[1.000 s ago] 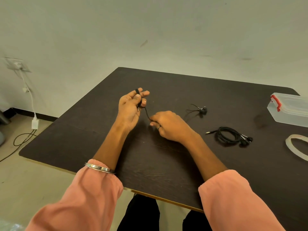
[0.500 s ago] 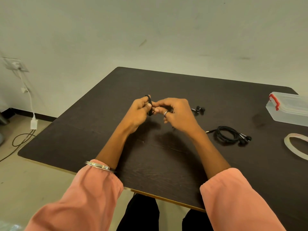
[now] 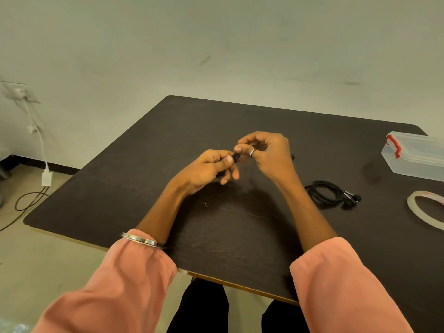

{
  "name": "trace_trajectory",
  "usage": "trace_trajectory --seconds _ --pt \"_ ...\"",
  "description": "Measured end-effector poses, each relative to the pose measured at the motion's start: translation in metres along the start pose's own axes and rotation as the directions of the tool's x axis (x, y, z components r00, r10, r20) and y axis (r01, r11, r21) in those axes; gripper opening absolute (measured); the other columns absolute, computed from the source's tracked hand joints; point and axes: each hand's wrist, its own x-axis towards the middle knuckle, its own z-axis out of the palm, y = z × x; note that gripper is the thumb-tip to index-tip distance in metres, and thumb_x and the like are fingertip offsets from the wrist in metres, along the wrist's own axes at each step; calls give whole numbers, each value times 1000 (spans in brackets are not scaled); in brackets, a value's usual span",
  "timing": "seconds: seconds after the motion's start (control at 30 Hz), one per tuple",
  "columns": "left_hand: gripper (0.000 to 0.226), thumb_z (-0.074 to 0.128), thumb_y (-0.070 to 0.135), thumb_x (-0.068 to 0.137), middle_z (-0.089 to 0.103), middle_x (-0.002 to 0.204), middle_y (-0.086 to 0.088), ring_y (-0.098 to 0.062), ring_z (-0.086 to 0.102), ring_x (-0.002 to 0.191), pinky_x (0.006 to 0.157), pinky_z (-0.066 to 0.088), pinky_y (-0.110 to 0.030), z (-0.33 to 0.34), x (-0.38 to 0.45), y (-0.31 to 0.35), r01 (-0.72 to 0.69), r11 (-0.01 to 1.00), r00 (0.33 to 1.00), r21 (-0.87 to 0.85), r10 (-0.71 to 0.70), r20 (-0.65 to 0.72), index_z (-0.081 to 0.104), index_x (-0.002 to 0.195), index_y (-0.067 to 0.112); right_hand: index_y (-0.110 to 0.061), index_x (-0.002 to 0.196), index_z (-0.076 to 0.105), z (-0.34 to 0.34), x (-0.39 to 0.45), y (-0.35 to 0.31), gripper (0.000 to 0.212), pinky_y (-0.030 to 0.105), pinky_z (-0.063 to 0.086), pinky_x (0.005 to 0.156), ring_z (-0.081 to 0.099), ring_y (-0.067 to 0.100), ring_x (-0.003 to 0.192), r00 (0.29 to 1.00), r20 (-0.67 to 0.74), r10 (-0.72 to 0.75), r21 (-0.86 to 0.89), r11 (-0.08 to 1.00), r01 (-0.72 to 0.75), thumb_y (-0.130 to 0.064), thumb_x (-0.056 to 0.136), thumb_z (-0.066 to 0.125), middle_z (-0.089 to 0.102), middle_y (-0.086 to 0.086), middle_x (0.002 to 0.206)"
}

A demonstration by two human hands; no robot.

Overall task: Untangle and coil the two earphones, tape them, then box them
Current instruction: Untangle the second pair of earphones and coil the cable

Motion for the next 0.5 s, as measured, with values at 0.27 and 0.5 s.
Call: trace_trajectory --seconds 0.27,0.5 --pt "38 36 22 103 40 52 3 -6 25 42 46 16 -23 -6 -1 5 21 984 993 -176 -42 -113 68 96 2 -19 82 73 -13 5 13 5 34 55 69 63 9 67 1000 -22 -5 5 1000 5 -20 85 70 69 -3 71" --pt "37 41 24 101 40 52 1 -6 27 43 43 23 -18 -1 -4 7 89 993 995 -77 -91 -26 69 95 1 -17 87 74 -9 4 6 5 20 52 67 64 3 72 989 -117 -92 -12 996 91 -16 87 69 69 -9 77"
